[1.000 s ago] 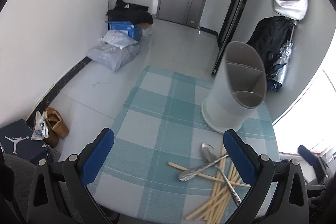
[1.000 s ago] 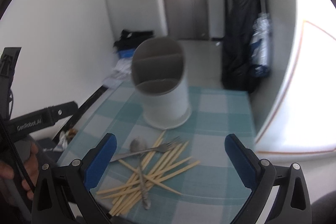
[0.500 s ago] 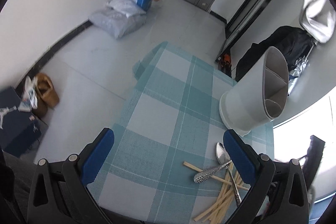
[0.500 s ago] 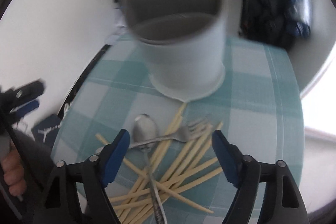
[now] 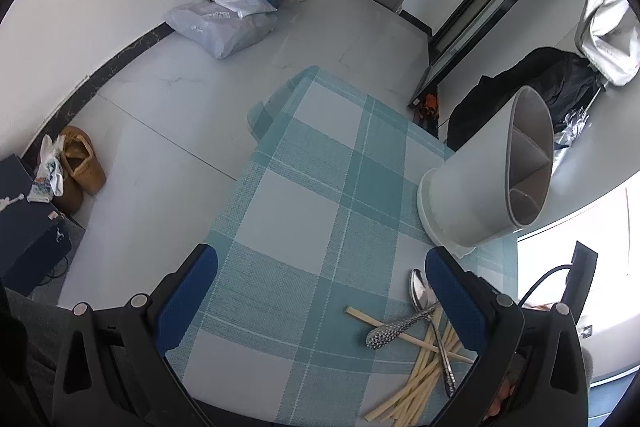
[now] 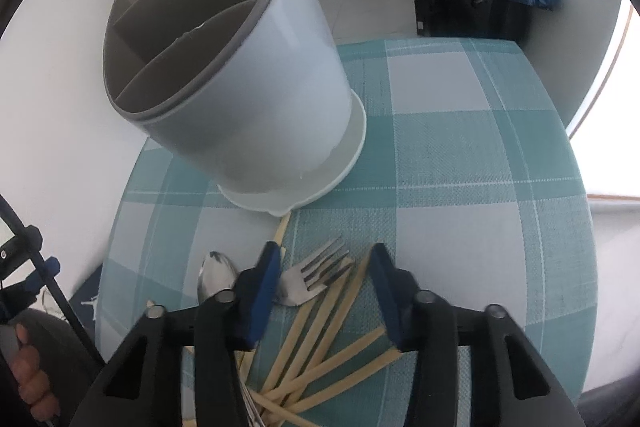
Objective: Organize utensils
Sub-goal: 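Lower the right tool onto the silver fork and close it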
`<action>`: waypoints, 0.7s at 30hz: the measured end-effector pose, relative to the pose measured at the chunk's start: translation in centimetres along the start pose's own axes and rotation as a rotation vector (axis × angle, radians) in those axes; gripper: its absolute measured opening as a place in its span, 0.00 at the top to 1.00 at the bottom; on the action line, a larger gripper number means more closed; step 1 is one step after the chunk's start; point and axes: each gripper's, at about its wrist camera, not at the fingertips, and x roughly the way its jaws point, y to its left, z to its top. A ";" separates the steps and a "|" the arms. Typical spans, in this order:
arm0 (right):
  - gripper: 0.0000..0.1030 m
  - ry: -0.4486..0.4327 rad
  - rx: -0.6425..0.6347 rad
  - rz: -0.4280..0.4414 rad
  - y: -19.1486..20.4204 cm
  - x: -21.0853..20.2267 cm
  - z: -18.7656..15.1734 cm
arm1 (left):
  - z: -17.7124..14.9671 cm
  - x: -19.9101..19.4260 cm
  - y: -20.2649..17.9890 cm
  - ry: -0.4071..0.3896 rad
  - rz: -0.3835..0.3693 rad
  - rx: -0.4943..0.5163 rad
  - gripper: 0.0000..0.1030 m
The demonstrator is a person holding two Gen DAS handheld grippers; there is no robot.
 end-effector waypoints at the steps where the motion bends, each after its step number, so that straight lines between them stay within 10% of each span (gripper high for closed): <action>1: 0.69 -0.005 -0.003 -0.007 0.0 0.0 0.0 | 0.0 0.0 -0.1 -0.002 0.005 0.006 0.01; 10: 0.92 -0.053 0.018 -0.003 -0.4 0.0 -0.3 | -0.3 0.6 -0.3 -0.017 0.055 0.027 0.01; 21: 0.97 -0.147 0.022 0.097 -1.2 -3.3 0.1 | -1.3 2.5 -1.1 0.077 -0.029 0.032 0.01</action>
